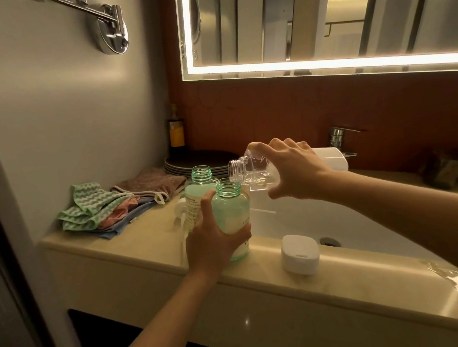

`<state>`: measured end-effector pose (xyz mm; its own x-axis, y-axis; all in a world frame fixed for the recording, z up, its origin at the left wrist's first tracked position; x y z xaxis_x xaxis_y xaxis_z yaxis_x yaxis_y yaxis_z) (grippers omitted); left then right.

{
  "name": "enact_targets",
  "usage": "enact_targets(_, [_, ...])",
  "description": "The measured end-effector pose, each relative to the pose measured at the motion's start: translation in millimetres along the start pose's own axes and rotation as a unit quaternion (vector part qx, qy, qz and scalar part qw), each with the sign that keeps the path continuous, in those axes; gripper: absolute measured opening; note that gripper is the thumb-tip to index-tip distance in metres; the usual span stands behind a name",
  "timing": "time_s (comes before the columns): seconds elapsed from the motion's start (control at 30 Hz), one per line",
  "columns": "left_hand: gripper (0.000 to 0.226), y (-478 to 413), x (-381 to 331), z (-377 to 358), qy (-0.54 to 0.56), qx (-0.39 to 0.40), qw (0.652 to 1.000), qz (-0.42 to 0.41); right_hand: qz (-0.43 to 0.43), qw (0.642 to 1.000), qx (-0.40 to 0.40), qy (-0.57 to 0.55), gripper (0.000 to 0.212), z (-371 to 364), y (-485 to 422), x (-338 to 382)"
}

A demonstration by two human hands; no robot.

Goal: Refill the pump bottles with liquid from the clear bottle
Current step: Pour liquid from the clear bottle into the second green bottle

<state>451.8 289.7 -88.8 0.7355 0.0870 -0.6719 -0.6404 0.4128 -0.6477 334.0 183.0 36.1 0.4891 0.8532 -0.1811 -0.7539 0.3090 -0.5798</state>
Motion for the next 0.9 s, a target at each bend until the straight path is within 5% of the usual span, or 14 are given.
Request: enact_targets(0.9, [0.089, 2.3, -2.1, 1.8, 0.002, -0.008, 1.0, -0.002, 0.026, 0.999, 0.005, 0.042, 0.094, 6.2, -4.6, 2.9])
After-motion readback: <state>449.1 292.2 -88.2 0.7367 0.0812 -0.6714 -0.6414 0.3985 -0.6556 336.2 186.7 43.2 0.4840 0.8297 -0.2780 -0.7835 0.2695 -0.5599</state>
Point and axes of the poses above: each hand's wrist, its own y-axis away from the middle knuckle, its own z-axis out of the back of the hand, x = y × z, the point moved 2 cm from there along -y, towards the middle knuckle, and after that the axes turned 8 degrees about -x, right-handed, at the moved point
